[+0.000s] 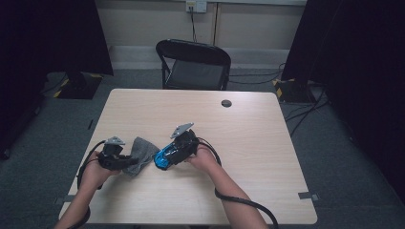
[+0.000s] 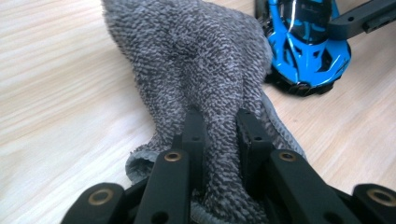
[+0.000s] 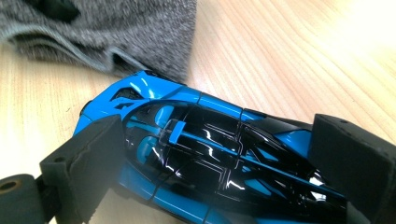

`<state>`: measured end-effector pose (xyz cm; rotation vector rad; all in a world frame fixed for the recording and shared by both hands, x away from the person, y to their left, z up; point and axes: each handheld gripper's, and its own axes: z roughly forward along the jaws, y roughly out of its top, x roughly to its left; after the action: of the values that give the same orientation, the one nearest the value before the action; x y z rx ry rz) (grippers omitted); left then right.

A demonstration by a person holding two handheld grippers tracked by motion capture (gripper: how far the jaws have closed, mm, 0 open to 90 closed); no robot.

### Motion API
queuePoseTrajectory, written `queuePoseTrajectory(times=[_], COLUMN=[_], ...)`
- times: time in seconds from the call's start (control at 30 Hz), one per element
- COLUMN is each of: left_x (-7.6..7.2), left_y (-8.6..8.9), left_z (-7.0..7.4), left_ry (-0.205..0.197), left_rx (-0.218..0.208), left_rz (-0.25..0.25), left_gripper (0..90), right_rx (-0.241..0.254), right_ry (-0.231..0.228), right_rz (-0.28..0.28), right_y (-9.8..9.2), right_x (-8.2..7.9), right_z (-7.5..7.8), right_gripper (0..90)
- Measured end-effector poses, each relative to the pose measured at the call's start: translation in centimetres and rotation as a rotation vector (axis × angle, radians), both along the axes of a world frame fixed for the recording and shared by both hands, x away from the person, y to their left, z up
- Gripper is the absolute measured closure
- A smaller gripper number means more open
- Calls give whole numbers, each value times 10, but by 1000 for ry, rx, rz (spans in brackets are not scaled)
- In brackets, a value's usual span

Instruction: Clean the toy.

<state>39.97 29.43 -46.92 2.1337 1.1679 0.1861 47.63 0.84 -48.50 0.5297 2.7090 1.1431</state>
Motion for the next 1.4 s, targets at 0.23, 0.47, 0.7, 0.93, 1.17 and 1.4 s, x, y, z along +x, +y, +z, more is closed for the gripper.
queuePoseTrajectory(times=[0.23,0.47,0.7,0.93,1.17,1.4], left_x=[19,46,73,94,108,115], left_y=[14,-9,-45,-73,-100,-125], left_z=[25,34,28,18,7,-7], left_ry=[-87,-149,-150,-140,-124,-103], left_rx=[-23,-29,2,38,97,99], left_rz=[93,81,14,-32,-79,-119], left_gripper=[756,751,751,747,741,742], right_rx=[2,3,5,3,-1,-11], right_ry=[0,0,-1,-1,0,5], right_rz=[1,1,0,2,3,2], right_y=[0,0,-1,-1,0,0], right_x=[0,0,0,0,0,1], right_z=[0,0,0,0,0,1], right_gripper=[39,39,39,39,39,39])
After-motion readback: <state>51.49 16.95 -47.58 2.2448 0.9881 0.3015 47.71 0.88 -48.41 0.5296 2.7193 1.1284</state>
